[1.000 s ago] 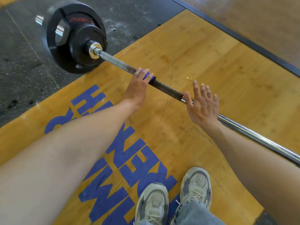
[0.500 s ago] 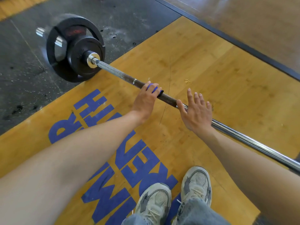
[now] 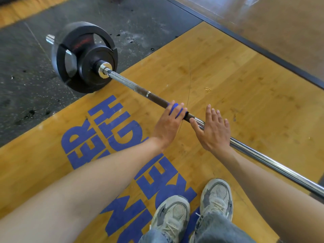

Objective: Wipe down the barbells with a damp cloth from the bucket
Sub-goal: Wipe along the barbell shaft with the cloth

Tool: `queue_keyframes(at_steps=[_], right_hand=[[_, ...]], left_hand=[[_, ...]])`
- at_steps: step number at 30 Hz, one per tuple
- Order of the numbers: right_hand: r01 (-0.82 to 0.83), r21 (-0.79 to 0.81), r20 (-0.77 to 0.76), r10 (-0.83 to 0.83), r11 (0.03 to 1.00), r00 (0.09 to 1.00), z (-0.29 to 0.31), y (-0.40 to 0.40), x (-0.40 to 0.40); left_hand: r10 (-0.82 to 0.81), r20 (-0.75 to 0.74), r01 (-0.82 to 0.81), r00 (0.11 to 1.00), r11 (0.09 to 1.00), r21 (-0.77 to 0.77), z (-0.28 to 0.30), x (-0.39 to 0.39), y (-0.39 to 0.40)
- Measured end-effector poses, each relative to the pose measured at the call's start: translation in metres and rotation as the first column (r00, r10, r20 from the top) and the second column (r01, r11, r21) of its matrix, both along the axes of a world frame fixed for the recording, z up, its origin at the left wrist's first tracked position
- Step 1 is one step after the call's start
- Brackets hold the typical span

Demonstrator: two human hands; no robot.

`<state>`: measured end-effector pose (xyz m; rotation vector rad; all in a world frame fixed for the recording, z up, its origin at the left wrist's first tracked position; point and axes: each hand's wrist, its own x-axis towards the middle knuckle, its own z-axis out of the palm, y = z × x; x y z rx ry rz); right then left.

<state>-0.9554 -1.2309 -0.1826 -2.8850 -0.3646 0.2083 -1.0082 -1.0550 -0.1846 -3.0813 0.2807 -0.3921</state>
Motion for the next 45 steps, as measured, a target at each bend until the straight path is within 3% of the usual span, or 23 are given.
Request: queue_keyframes(at_steps=[3,8,10,12,16,17,21,23,27,30,32,34,37,42,45], right_hand=[[0.005,0.010,0.007,-0.005,1.000,1.000,-0.001,0.002,-0.010],[-0.006,-0.034,0.036,0.007,0.999,0.999,-0.002,0.007,-0.032],[-0.022,-0.049,0.058,0.025,0.999,0.998,-0.001,0.008,-0.041],[-0.038,-0.049,0.069,0.041,0.998,0.997,-0.002,0.009,-0.050],[-0.054,-0.047,0.065,0.057,0.997,0.996,-0.002,0.013,-0.066],[-0.058,-0.056,0.075,0.062,0.997,0.995,-0.002,0.014,-0.070],[-0.076,-0.088,0.091,0.084,0.993,0.992,-0.005,0.014,-0.083],[-0.080,-0.084,0.094,0.088,0.993,0.992,-0.007,0.015,-0.086],[-0.075,-0.065,0.122,0.082,0.995,0.989,-0.011,0.015,-0.089],[-0.069,-0.054,0.122,0.075,0.996,0.990,-0.011,0.014,-0.086],[-0.063,-0.056,0.119,0.069,0.996,0.990,-0.009,0.014,-0.082],[-0.071,-0.062,0.120,0.078,0.996,0.990,-0.009,0.013,-0.077],[-0.074,-0.070,0.120,0.082,0.995,0.989,-0.008,0.012,-0.067],[-0.055,-0.067,0.136,0.064,0.996,0.989,-0.009,0.010,-0.047],[-0.046,-0.067,0.141,0.055,0.997,0.988,-0.007,0.008,-0.035]], left_hand=[[-0.121,0.003,0.120,0.993,0.988,0.096,-0.003,-0.009,0.014],[0.075,-0.068,-0.059,0.995,0.976,0.212,0.013,-0.012,0.057],[-0.016,0.014,0.012,1.000,0.969,0.248,0.012,-0.023,0.051],[-0.145,0.054,0.133,0.988,0.973,0.187,0.004,-0.038,0.036],[-0.220,0.010,0.220,0.975,0.975,0.016,-0.012,-0.055,0.049],[-0.193,-0.004,0.193,0.981,0.981,-0.005,-0.014,-0.055,0.065],[0.159,-0.061,-0.167,0.985,0.971,-0.170,-0.014,-0.055,0.108],[0.171,-0.046,-0.176,0.984,0.968,-0.181,-0.013,-0.061,0.091],[-0.100,-0.007,0.098,0.995,0.983,-0.156,-0.019,-0.076,0.032],[-0.216,0.000,0.214,0.976,0.966,-0.144,-0.021,-0.075,0.034],[-0.177,0.013,0.177,0.984,0.974,-0.139,-0.019,-0.066,0.059],[-0.026,0.027,0.030,0.999,0.986,-0.161,-0.019,-0.055,0.085],[0.092,0.047,-0.081,0.995,0.978,-0.192,-0.018,-0.044,0.079],[-0.266,0.104,0.280,0.958,0.948,-0.154,-0.023,-0.041,0.011],[-0.180,0.102,0.196,0.978,0.963,-0.183,-0.024,-0.022,0.039]])
